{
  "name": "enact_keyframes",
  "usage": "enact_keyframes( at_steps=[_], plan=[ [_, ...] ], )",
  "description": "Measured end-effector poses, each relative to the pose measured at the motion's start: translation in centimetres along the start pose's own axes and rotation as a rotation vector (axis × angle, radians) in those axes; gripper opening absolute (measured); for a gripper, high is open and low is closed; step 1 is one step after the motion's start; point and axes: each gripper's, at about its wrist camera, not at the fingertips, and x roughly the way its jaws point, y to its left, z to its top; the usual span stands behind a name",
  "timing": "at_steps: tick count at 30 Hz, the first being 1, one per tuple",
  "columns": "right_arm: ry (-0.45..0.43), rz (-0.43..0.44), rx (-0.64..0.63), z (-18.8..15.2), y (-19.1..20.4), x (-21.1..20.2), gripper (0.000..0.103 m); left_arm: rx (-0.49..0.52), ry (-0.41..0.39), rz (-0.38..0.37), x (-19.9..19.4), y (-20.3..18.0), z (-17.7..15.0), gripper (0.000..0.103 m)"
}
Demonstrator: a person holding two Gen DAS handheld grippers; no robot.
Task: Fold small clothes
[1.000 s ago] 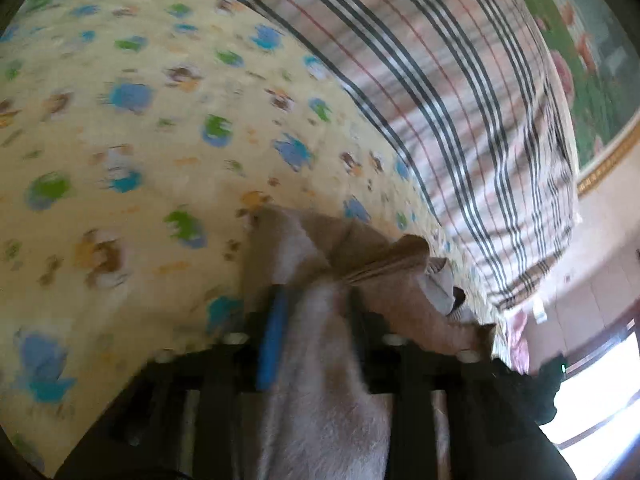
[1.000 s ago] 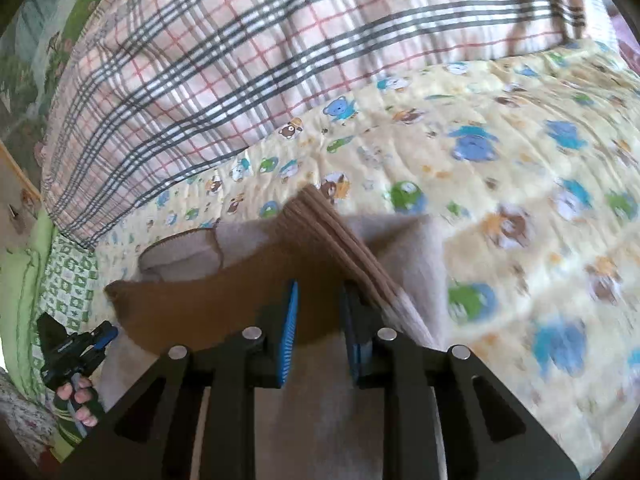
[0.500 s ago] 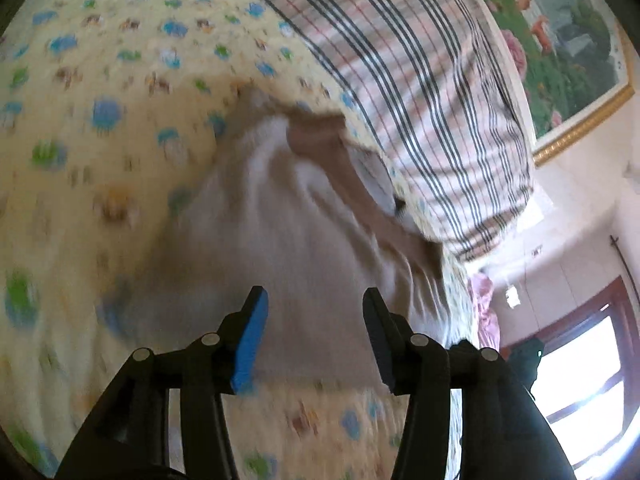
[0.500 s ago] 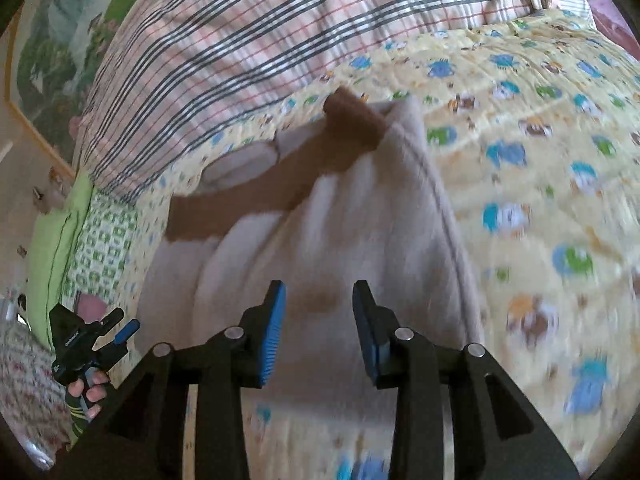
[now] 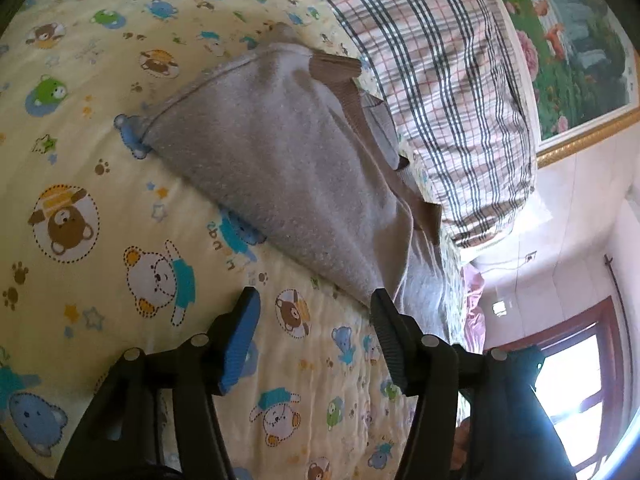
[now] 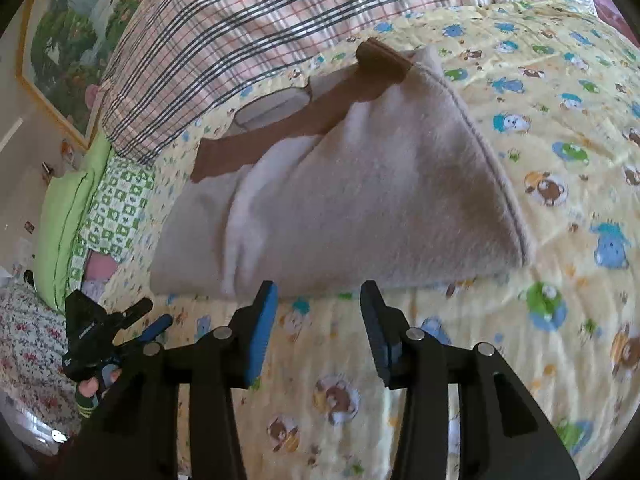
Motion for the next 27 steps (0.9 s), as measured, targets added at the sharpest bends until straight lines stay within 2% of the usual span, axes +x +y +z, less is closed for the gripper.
enact_keyframes(
  at_steps=[7, 11, 15, 18, 19, 22, 27],
  plan=[
    [0.016, 0.018, -0.004, -0.3, 0.5, 0.3, 0.047, -0.041, -0.056, 0.0, 0.7, 0.4, 1.4, 0.063],
    [0.018, 0.028, -0.015, 0.0, 0.9, 0.4, 0.047, -0.098, -0.118, -0.014, 1.3, 1.4, 3.6, 0.062],
    [0.018, 0.037, -0.02, 0.4, 1.1, 0.6, 0.047, -0.108, -0.159, 0.006, 2.1, 1.5, 6.1, 0.059],
    [0.019, 0.038, -0.02, 0.7, 1.2, 0.9, 0.048, -0.134, -0.182, 0.035, 2.8, 2.1, 7.6, 0.039],
    [0.021, 0.04, -0.021, 0.9, 1.2, 1.0, 0.048, -0.143, -0.193, 0.036, 2.9, 2.4, 8.1, 0.029],
    [0.018, 0.041, -0.025, 2.0, 0.9, 1.5, 0.048, -0.112, -0.204, 0.045, 3.3, 1.9, 8.9, 0.014],
    [-0.011, 0.047, -0.024, 4.7, 0.1, 1.8, 0.048, 0.033, -0.224, 0.02, 2.6, -2.1, 9.0, 0.009]
  ],
)
